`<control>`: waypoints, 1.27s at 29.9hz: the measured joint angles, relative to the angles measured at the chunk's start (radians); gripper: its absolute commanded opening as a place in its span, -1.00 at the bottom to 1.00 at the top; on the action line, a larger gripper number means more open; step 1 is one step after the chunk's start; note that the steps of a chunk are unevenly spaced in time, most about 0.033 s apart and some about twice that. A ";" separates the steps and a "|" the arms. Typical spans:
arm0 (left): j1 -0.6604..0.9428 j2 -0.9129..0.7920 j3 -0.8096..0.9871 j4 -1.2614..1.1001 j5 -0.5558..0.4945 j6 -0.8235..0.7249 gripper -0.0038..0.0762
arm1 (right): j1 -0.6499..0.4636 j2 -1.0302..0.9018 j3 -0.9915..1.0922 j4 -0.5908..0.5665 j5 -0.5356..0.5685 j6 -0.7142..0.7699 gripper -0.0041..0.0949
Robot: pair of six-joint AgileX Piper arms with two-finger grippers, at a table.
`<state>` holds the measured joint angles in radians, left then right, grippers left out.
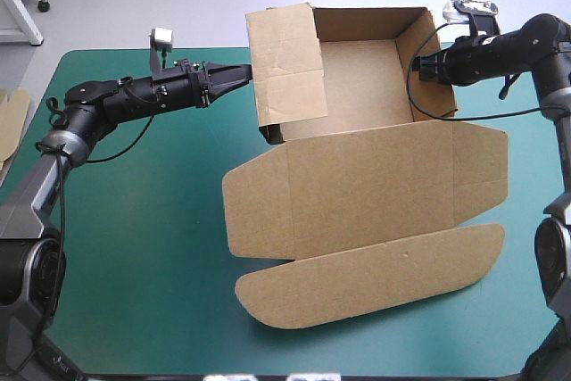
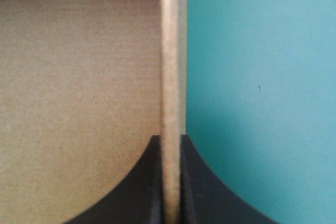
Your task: Fold the box
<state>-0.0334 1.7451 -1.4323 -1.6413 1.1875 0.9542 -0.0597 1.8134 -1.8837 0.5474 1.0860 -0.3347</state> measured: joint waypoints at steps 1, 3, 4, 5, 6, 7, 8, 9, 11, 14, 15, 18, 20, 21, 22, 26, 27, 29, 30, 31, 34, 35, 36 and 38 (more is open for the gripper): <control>-0.004 0.000 -0.005 0.008 0.001 -0.007 0.11 | 0.000 0.000 0.000 -0.001 0.000 0.000 -0.98; -0.010 0.000 -0.022 0.030 0.001 -0.023 0.11 | 0.000 0.000 0.000 -0.003 -0.001 0.000 -0.98; -0.012 0.000 -0.031 0.040 0.001 -0.034 0.11 | 0.000 0.000 0.000 -0.005 -0.001 0.000 -0.98; -0.015 0.000 -0.043 0.049 0.002 -0.046 0.11 | 0.000 0.000 0.000 -0.005 -0.001 0.001 -0.98; -0.017 0.000 -0.057 0.056 0.002 -0.056 0.11 | 0.000 0.000 0.000 -0.005 -0.002 0.001 -0.98; -0.019 0.000 -0.071 0.064 0.002 -0.064 0.11 | 0.000 0.000 0.000 -0.005 -0.003 0.001 -0.98; -0.023 0.000 -0.086 0.078 0.005 -0.074 0.11 | 0.000 0.001 0.000 -0.005 -0.004 0.004 -0.98; -0.025 0.000 -0.101 0.099 0.007 -0.090 0.11 | 0.000 0.001 0.000 -0.005 -0.004 0.005 -0.98; -0.036 0.000 -0.127 0.150 0.011 -0.119 0.11 | 0.000 0.001 0.000 -0.007 -0.005 0.008 -0.98; -0.059 0.000 -0.160 0.216 0.017 -0.158 0.11 | 0.000 0.001 0.000 -0.010 -0.007 0.013 -0.98; -0.069 0.000 -0.170 0.230 0.017 -0.165 0.11 | 0.000 0.001 0.000 -0.011 -0.007 0.015 -0.98; -0.093 0.000 -0.197 0.253 0.002 -0.185 0.11 | 0.000 0.001 0.000 -0.012 -0.008 0.020 -0.98; -0.109 0.000 -0.221 0.287 -0.017 -0.204 0.11 | 0.000 0.001 0.000 -0.013 -0.008 0.025 -0.98; -0.116 0.000 -0.234 0.308 -0.026 -0.218 0.11 | 0.000 0.001 0.000 -0.013 -0.008 0.026 -0.98; -0.122 0.000 -0.247 0.332 -0.033 -0.233 0.11 | 0.000 0.001 0.000 -0.013 -0.008 0.027 -0.98; -0.143 0.000 -0.289 0.411 -0.041 -0.285 0.11 | 0.000 0.001 0.000 -0.013 -0.009 0.032 -0.98; -0.146 0.000 -0.300 0.432 -0.044 -0.299 0.11 | 0.000 0.001 0.000 -0.015 -0.009 0.033 -0.98; -0.150 0.000 -0.323 0.472 -0.049 -0.326 0.11 | 0.000 0.001 0.000 -0.017 -0.009 0.042 -0.96; -0.150 0.000 -0.335 0.490 -0.053 -0.343 0.11 | 0.001 0.001 0.000 -0.021 -0.009 0.048 -0.96; -0.150 0.000 -0.348 0.511 -0.058 -0.356 0.11 | 0.006 0.001 0.000 -0.030 -0.010 0.058 -0.95; -0.150 0.000 -0.384 0.594 -0.079 -0.406 0.11 | 0.043 0.001 0.000 -0.111 -0.018 0.108 -0.95; -0.150 0.000 -0.392 0.619 -0.085 -0.422 0.11 | 0.062 0.001 0.000 -0.149 -0.023 0.132 -0.95; -0.150 0.000 -0.399 0.651 -0.091 -0.438 0.11 | 0.084 0.001 0.000 -0.184 -0.030 0.154 -0.95; -0.150 0.001 -0.406 0.692 -0.097 -0.467 0.11 | 0.123 0.001 0.000 -0.225 -0.047 0.185 -0.95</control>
<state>-0.1835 1.7463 -1.8386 -0.9492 1.0905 0.4873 0.0636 1.8146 -1.8837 0.3226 1.0389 -0.1501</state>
